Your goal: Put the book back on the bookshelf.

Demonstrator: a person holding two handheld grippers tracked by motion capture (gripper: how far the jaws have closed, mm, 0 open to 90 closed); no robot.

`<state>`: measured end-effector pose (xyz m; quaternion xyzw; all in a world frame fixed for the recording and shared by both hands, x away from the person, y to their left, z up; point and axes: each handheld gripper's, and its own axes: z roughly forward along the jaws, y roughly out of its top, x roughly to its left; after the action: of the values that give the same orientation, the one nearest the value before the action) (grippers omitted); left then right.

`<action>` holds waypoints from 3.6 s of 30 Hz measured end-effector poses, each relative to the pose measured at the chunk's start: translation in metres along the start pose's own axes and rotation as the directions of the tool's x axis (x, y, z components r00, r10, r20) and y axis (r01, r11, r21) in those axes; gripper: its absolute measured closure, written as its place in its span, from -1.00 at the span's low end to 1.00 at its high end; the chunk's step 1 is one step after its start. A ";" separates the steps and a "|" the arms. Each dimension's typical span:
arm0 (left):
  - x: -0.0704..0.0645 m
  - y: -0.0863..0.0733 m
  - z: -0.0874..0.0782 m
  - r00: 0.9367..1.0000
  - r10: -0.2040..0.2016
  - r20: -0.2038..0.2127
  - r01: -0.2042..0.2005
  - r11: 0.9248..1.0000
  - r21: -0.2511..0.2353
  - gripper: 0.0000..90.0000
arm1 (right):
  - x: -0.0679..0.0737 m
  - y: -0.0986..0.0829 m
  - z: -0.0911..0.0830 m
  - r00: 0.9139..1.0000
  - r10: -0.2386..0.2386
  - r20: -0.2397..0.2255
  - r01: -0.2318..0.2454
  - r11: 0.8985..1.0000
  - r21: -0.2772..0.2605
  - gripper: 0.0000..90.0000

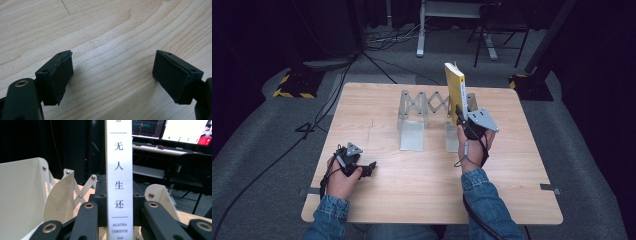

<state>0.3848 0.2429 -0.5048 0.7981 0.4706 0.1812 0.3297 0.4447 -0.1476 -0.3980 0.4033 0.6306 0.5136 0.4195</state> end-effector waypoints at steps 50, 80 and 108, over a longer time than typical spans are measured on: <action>-0.002 0.000 0.000 1.000 0.009 0.007 -0.009 1.000 0.001 -0.62 | 0.005 -0.018 0.000 0.998 0.017 -0.058 -0.012 0.996 0.088 0.08; 0.005 -0.019 -0.019 0.999 0.032 0.035 -0.032 0.999 0.003 -0.62 | -0.082 0.013 -0.101 0.970 0.040 -0.238 0.000 0.986 0.168 -0.50; 0.011 -0.023 -0.022 0.999 0.029 0.032 -0.029 1.000 0.002 -0.63 | -0.162 -0.103 -0.081 0.957 0.165 -0.239 0.006 0.813 0.583 -0.55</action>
<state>0.3627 0.2680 -0.5052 0.8081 0.4538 0.1724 0.3337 0.4122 -0.3397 -0.4714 0.4612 0.7914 0.3669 0.1625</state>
